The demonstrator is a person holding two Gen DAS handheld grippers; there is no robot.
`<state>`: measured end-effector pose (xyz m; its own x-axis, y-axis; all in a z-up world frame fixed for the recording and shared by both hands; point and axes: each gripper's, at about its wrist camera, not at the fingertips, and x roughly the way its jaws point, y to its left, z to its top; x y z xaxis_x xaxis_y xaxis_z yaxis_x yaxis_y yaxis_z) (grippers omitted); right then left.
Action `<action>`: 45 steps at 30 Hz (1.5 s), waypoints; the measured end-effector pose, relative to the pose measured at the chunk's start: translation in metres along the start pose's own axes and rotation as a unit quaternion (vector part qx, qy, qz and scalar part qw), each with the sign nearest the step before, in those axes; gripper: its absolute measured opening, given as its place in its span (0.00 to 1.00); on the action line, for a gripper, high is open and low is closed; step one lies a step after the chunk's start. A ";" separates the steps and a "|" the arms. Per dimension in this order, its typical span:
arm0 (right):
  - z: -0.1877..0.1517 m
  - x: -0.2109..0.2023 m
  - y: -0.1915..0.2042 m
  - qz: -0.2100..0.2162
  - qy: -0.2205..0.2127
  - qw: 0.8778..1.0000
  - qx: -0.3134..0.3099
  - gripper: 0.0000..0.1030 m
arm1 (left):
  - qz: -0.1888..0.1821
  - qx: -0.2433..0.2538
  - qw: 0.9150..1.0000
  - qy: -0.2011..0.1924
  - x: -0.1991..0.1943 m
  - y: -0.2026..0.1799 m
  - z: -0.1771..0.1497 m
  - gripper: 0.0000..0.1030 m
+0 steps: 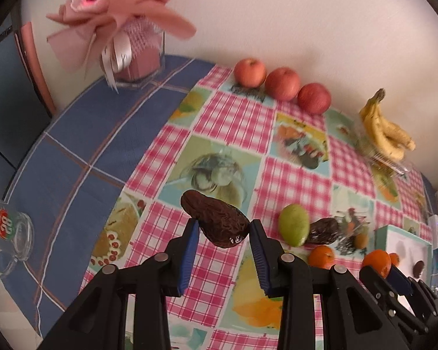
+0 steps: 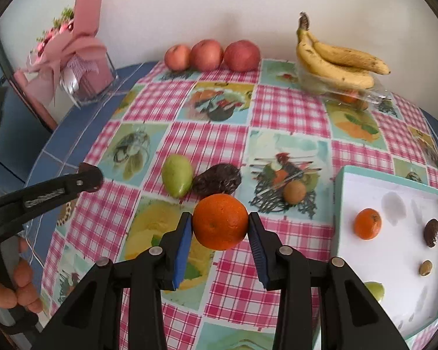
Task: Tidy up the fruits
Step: 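Carry the brown fruit into the white tray with the left tool while the right tool places the tangerine there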
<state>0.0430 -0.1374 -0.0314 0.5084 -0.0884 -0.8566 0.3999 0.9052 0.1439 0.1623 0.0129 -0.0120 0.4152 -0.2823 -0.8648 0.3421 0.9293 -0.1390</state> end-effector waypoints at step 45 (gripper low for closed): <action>-0.038 -0.087 -0.263 -0.142 -0.054 0.955 0.254 0.39 | -0.076 0.226 0.971 -0.002 -0.036 -0.232 -0.080 0.37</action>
<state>-0.1349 -0.3519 -0.0137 0.3887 -0.3677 -0.8449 0.8381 0.5221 0.1583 0.0003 -0.1733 0.0127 0.3344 -0.4093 -0.8489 0.7344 0.6777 -0.0374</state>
